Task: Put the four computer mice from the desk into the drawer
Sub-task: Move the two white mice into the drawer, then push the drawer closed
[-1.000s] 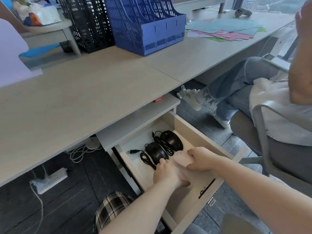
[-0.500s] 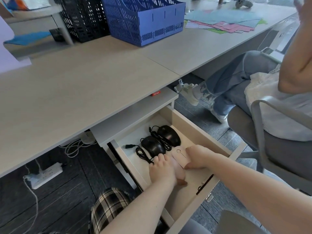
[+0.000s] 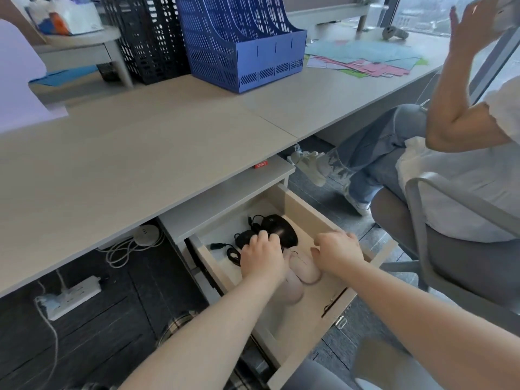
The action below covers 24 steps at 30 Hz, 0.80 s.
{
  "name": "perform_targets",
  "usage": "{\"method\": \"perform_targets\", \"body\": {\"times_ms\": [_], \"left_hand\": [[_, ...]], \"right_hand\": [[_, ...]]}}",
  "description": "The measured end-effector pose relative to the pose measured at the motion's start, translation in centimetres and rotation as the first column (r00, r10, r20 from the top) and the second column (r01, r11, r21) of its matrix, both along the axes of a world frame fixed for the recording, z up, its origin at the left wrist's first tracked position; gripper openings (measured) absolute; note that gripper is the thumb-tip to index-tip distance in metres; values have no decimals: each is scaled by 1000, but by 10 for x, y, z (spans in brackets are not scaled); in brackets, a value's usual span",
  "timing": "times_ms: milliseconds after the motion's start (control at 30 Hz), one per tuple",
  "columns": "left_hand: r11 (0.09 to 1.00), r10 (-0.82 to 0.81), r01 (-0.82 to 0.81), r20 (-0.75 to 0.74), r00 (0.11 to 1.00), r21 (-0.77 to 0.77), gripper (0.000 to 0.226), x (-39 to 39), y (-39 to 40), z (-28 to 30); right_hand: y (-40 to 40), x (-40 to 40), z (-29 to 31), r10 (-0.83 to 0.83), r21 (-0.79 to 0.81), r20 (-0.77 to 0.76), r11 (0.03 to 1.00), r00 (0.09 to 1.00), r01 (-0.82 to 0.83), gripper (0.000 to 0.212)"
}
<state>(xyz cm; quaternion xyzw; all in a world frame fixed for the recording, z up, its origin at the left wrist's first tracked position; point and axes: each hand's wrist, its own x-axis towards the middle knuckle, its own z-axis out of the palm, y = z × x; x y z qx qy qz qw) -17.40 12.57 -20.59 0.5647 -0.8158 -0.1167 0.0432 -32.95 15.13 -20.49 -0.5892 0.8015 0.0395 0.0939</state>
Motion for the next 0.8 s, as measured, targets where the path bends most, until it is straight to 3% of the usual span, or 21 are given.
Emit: {"method": "perform_targets", "body": {"times_ms": [100,200,300,367,467,800], "left_hand": [[989,-43,37,-38,998,-146,31,10,-16,34],[955,-44,28,-46,998,-295,26,28,-37,68],[931,12,-32,-57,998,-363,27,47,-56,97],[935,53,-64,-41,998,-350,32,59,-68,109],[959,110,-107,-2,994,-261,53,75,-85,114],[989,135,-135,5,991,-68,64,91,-121,100]], "right_hand": [[14,3,18,-254,-186,-45,953,966,241,25],[24,2,25,-474,-123,117,865,873,486,36],[26,-2,25,-646,-13,329,726,688,688,55],[26,-2,25,-675,31,382,692,631,721,64],[24,-2,25,-645,21,364,727,672,686,66],[-26,16,31,-590,21,469,751,657,660,42]]}}
